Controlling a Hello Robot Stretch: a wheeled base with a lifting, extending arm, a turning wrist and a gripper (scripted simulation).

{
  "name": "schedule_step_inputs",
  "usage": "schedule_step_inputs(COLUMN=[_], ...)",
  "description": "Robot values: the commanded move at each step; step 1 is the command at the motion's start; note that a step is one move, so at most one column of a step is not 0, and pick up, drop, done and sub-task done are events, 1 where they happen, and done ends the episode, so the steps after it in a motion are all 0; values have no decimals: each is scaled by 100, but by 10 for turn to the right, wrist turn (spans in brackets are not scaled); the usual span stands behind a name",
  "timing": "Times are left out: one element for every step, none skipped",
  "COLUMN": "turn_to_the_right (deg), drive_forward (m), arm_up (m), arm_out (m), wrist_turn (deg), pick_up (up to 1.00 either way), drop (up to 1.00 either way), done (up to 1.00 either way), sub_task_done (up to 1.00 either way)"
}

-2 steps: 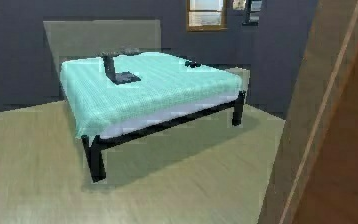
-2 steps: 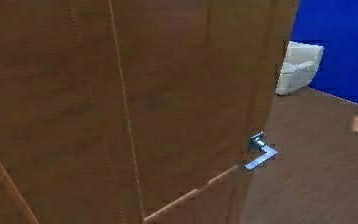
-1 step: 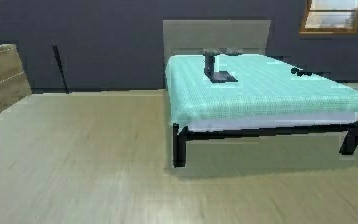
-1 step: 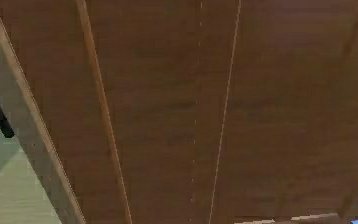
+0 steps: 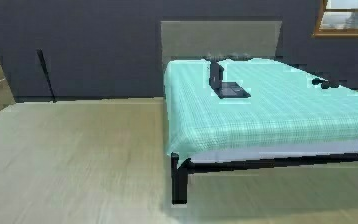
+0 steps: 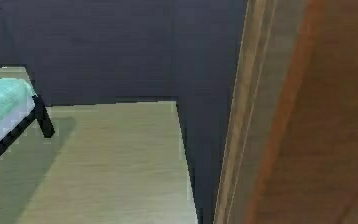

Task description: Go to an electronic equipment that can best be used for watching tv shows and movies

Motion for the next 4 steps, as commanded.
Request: schedule_step_inputs(turn_to_the_right=[-450,-270,0,-240], drive_forward=[0,0,40,0], arm_up=[0,0,0,0], arm_out=[0,0,0,0], wrist_turn=[0,0,0,0], pick_up=[0,0,0,0], drop=[0,0,0,0], done=[0,0,0,0], sub_task_done=[0,0,0,0])
